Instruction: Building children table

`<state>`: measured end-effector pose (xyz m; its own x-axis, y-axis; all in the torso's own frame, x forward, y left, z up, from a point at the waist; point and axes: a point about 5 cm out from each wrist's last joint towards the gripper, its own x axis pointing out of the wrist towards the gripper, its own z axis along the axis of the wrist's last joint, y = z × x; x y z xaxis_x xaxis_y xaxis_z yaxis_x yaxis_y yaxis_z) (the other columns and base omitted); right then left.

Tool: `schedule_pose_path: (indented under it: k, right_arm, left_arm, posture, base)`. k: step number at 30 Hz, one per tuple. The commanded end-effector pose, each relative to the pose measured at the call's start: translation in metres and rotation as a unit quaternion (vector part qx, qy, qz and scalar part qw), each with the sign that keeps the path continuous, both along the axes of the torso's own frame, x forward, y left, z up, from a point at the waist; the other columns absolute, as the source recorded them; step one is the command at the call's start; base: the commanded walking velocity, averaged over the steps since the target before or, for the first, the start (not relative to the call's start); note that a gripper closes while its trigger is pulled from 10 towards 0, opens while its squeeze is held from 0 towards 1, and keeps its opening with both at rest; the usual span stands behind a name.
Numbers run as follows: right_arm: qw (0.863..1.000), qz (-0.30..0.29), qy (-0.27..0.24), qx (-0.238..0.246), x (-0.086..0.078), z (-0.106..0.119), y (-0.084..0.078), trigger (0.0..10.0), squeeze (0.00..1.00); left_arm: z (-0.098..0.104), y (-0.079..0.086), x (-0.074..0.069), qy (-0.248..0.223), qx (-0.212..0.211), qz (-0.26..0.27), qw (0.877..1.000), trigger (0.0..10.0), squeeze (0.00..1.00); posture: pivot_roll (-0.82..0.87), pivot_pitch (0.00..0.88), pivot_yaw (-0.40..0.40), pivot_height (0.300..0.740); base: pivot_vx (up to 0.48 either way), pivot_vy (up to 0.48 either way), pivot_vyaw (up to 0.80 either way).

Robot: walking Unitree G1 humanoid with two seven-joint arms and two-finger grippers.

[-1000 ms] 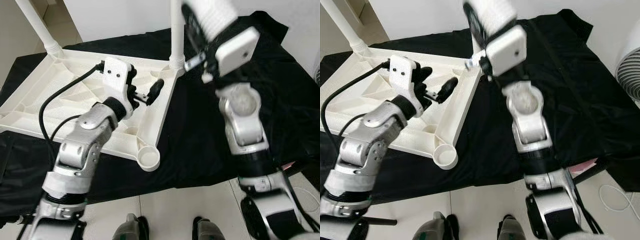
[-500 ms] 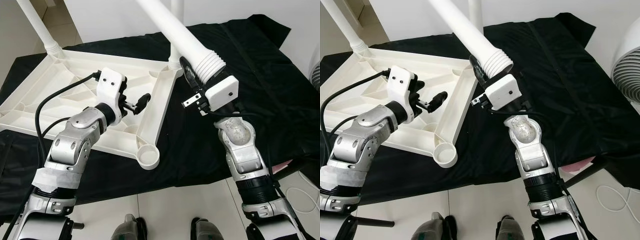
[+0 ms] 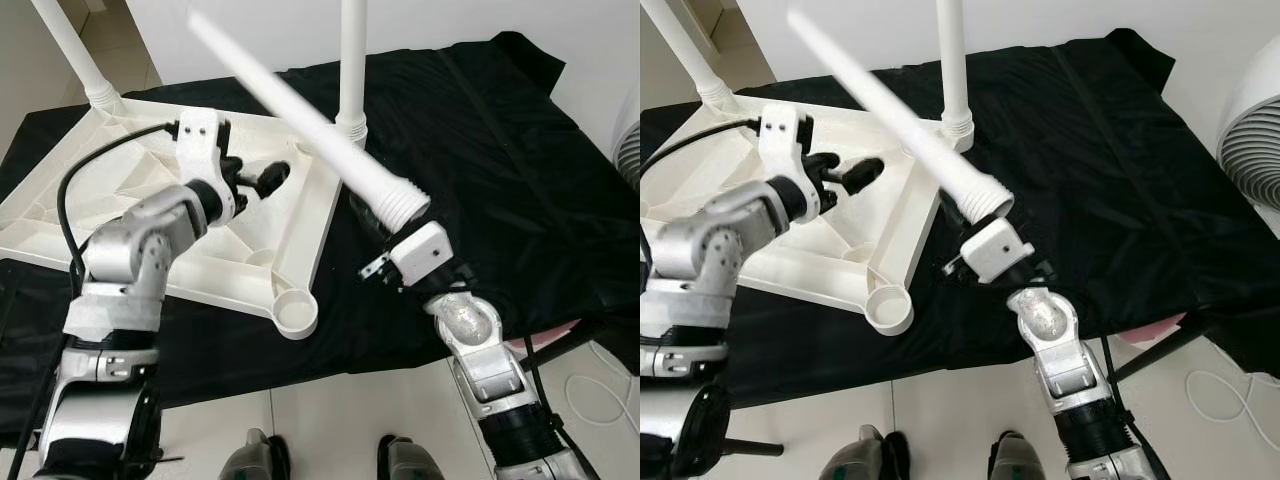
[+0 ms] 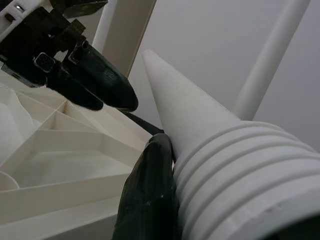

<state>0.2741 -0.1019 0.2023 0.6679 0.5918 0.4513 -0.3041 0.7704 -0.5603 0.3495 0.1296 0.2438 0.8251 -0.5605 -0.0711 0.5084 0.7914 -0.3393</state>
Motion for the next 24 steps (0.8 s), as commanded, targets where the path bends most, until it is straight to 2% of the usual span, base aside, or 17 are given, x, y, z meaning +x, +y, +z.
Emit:
schedule_pose_path:
  k: [1,5,10,12,13,16,21,24]
  right_arm:
    - [1.000,0.013,-0.013,-0.007,-0.005,0.001,0.004,10.0,0.00]
    - [1.000,0.011,-0.014,-0.016,-0.004,-0.002,0.005,10.0,0.00]
    - [1.000,0.005,-0.015,-0.019,-0.002,-0.004,0.004,10.0,0.00]
    - [1.000,0.000,-0.014,-0.019,-0.001,-0.004,0.002,10.0,0.00]
    - [0.999,-0.035,-0.015,-0.007,0.006,-0.004,-0.006,10.0,0.00]
    - [0.998,-0.065,-0.012,0.011,0.010,-0.004,-0.013,10.0,0.00]
    - [0.996,-0.081,0.006,0.046,0.016,-0.006,-0.017,10.0,0.00]
    - [0.996,-0.072,0.017,0.058,0.019,-0.007,-0.014,10.0,0.00]
  left_arm:
    - [-0.002,0.002,-0.001,0.031,-0.017,-0.011,0.999,10.0,0.00]
    - [-0.001,-0.011,-0.004,0.077,-0.066,-0.055,0.993,10.0,0.00]
    - [0.001,-0.015,-0.006,0.095,-0.091,-0.076,0.988,10.0,0.00]
    - [0.001,-0.014,-0.007,0.097,-0.093,-0.076,0.988,10.0,0.00]
    - [0.001,-0.008,-0.004,0.098,-0.090,-0.059,0.989,10.0,0.00]
    - [0.001,-0.004,-0.003,0.098,-0.092,-0.044,0.990,10.0,0.00]
    - [0.006,0.000,-0.002,0.093,-0.112,-0.028,0.989,10.0,0.00]
    - [0.003,0.000,0.000,0.094,-0.118,-0.013,0.988,10.0,0.00]
  posture:
    - [-0.10,0.150,0.102,0.740]
    - [-0.10,0.146,0.105,0.740]
    - [-0.10,0.142,0.106,0.740]
    - [-0.10,0.139,0.106,0.740]
    - [-0.10,0.135,0.105,0.740]
    - [-0.10,0.132,0.106,0.740]
    - [-0.09,0.128,0.102,0.740]
    - [-0.09,0.128,0.103,0.740]
  base:
    - [0.000,0.000,0.00]
    - [0.000,0.000,0.00]
    - [0.000,0.000,0.00]
    - [0.000,0.000,0.00]
    - [0.000,0.000,0.00]
    - [0.000,0.000,0.00]
    - [0.000,0.000,0.00]
    - [0.000,0.000,0.00]
